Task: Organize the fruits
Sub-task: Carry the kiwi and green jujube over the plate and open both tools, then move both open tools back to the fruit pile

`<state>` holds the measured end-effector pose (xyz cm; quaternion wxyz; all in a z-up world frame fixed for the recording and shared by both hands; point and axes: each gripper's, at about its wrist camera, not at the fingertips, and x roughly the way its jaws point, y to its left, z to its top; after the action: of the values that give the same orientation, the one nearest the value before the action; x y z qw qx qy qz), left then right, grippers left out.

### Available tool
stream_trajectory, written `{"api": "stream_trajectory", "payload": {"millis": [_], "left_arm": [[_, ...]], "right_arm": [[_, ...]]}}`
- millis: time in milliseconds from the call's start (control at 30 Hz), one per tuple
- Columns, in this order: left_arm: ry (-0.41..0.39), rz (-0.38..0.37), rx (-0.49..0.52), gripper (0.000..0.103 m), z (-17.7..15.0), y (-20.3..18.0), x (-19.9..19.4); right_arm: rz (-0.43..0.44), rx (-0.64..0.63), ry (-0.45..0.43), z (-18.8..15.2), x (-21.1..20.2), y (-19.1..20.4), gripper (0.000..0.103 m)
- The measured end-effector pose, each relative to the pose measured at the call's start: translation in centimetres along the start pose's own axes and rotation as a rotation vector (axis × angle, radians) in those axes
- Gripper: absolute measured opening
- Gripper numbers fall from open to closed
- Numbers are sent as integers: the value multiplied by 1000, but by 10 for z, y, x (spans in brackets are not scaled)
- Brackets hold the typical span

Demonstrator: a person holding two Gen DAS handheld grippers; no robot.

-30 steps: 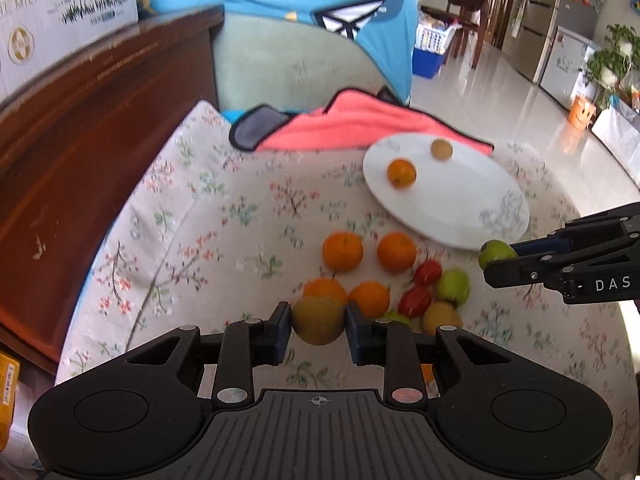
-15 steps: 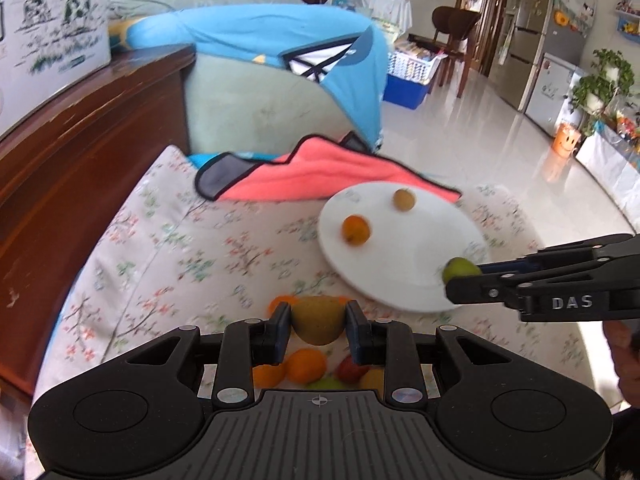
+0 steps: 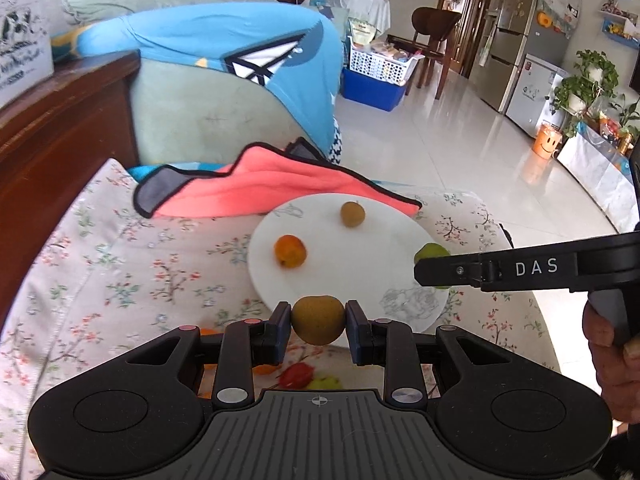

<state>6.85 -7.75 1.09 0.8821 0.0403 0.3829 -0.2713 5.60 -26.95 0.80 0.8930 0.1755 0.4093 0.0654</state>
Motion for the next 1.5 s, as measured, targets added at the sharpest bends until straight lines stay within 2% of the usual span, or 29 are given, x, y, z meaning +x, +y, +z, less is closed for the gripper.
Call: {"api": "stream_trajectory", "payload": {"millis": [300, 567, 800, 867, 933, 1000, 1067, 1200, 1267, 1367, 1500], "left_arm": [[44, 7, -42, 26, 3, -11, 38], [70, 22, -58, 26, 4, -17, 56], [59, 46, -82, 29, 7, -17, 60], [52, 58, -88, 38, 8, -16, 58], [40, 74, -101, 63, 9, -14, 54], [29, 94, -104, 73, 10, -12, 49], [34, 106, -111, 77, 12, -9, 47], [40, 107, -133, 82, 12, -2, 41], [35, 127, -131, 86, 11, -1, 38], [25, 155, -121, 90, 10, 2, 31], [19, 143, -148, 91, 9, 11, 22]], "right_arm": [[-42, 55, 57, -2, 21, -17, 29], [-72, 82, 81, -3, 34, -28, 29], [-71, 130, 70, -1, 39, -38, 29], [-58, 158, 63, 1, 38, -41, 31], [-47, 167, 44, 2, 34, -42, 32], [-44, 157, 25, 4, 31, -40, 34], [-36, 154, 13, 5, 28, -38, 44], [-25, 130, -3, 6, 25, -32, 54], [-32, 118, -6, 5, 24, -29, 63], [-32, 110, -17, 3, 22, -27, 68], [-42, 104, -22, 0, 20, -28, 71]]}}
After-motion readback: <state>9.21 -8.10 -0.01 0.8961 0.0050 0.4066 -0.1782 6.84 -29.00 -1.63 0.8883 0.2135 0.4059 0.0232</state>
